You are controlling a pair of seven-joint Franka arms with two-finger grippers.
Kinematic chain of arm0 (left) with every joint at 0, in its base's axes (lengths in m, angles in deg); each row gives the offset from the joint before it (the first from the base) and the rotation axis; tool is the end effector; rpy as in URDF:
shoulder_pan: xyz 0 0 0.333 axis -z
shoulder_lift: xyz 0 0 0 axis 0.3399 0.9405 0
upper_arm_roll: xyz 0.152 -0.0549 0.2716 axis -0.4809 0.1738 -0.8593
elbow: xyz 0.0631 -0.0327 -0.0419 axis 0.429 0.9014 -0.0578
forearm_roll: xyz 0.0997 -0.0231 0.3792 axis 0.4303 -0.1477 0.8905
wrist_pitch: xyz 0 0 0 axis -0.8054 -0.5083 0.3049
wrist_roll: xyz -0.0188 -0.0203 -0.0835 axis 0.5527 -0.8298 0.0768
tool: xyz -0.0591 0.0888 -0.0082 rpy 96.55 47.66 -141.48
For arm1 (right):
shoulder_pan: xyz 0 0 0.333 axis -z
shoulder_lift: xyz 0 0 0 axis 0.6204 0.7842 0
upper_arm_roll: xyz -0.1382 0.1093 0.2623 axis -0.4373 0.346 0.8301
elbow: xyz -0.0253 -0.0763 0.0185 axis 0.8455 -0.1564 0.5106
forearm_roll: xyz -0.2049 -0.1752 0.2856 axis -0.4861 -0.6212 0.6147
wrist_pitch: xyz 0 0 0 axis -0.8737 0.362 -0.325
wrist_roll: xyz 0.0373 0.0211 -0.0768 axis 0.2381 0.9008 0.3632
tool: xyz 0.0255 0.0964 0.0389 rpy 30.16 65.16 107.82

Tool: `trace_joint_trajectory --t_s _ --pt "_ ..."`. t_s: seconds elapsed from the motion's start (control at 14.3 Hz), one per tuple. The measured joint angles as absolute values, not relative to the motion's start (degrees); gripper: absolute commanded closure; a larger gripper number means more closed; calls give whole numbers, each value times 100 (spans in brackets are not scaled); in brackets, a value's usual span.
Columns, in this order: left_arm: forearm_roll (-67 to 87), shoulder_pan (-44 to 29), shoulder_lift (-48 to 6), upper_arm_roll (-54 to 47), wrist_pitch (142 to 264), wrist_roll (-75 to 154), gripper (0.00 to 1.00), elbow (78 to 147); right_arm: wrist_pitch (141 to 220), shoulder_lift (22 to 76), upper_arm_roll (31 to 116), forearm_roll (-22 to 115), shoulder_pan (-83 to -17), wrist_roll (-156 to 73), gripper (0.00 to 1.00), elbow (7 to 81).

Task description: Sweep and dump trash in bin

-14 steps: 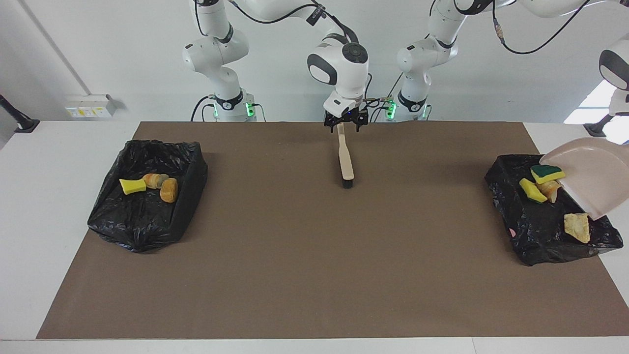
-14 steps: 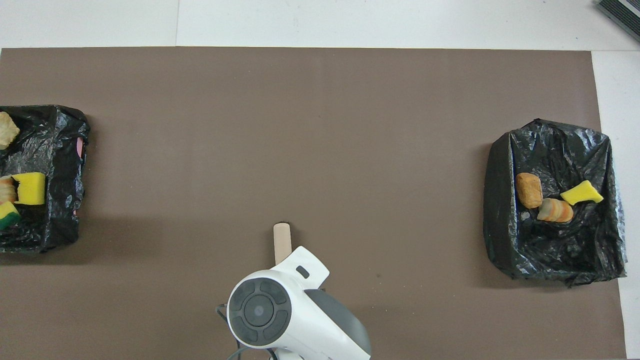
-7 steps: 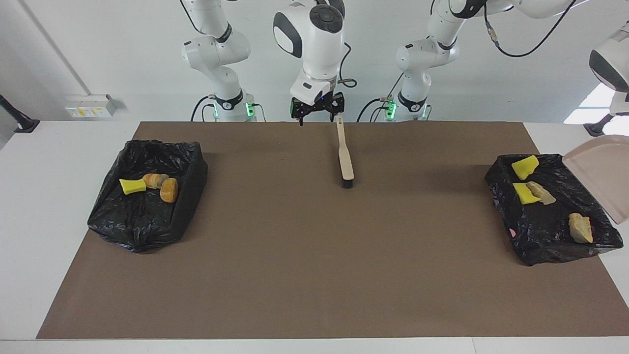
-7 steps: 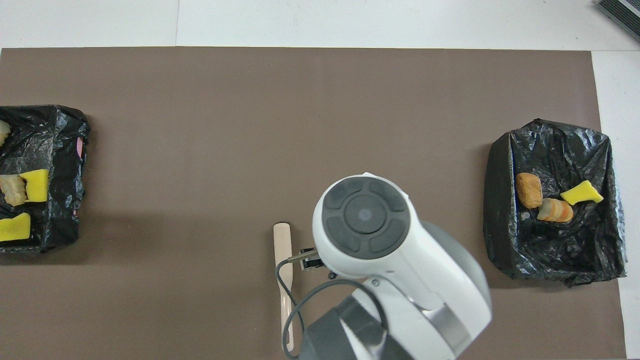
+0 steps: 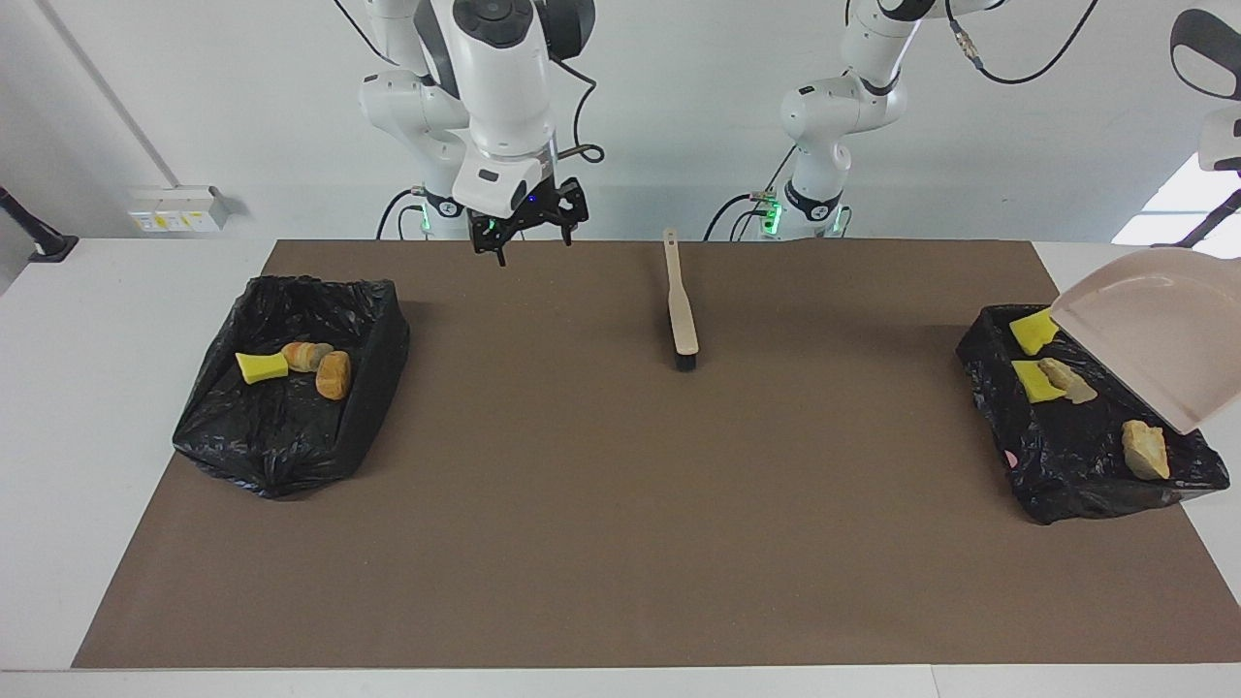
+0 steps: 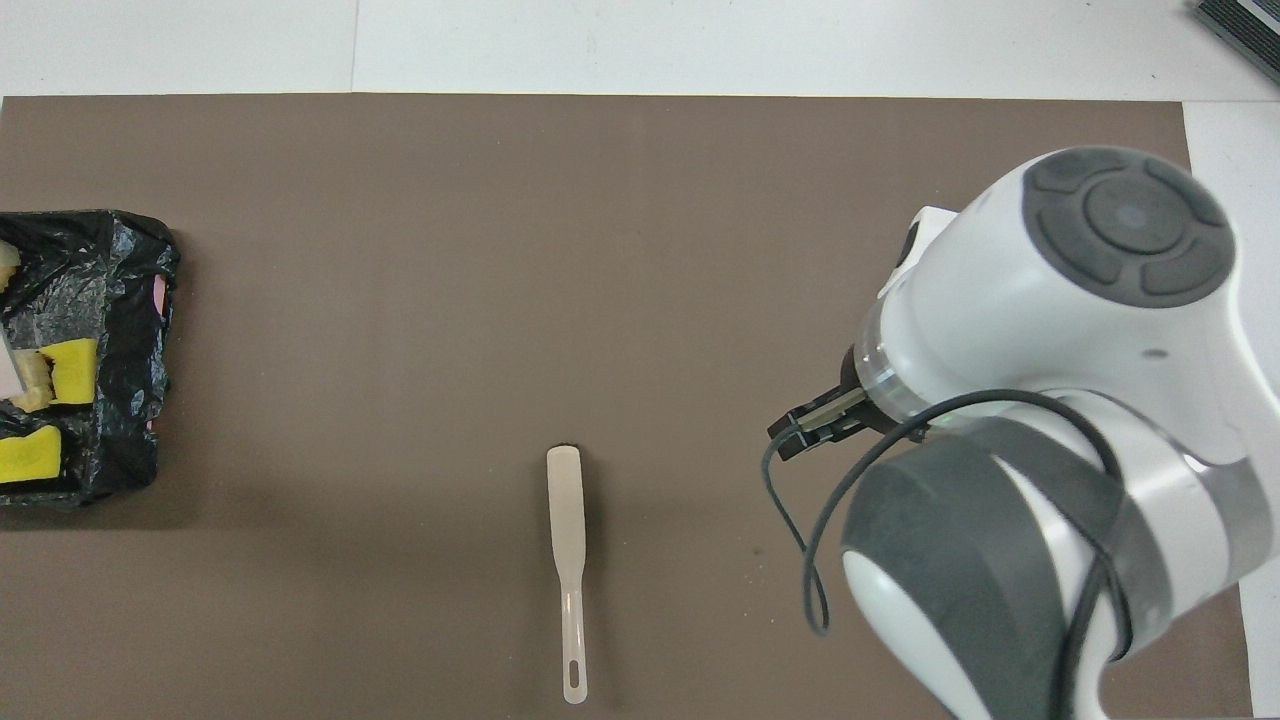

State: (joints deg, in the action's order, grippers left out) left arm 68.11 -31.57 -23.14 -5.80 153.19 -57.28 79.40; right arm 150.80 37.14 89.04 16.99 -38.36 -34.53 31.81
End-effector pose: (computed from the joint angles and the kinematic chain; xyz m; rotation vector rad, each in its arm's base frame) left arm 0.5683 0.1724 0.6815 -2.1827 1.4770 0.4840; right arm 0.5207 0.2141 0.5814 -3.0521 -0.6432 0.1885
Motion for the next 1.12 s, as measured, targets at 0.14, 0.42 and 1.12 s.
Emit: trace_joint_trajectory --t_s 0.14,0.42,1.12 --pt "6528 -3147 -2527 -311 14853 -4669 100 7950 15079 3664 8899 1586 -3540 -3934 0 3179" --pt "5949 -3117 -2799 293 14120 -2622 100 8188 15076 3629 8899 1304 -3301 -4110 0 3034" --pt "4291 -2113 -3519 535 15122 1015 100 9949 15061 3586 8425 1220 -3067 -4109 0 2936"
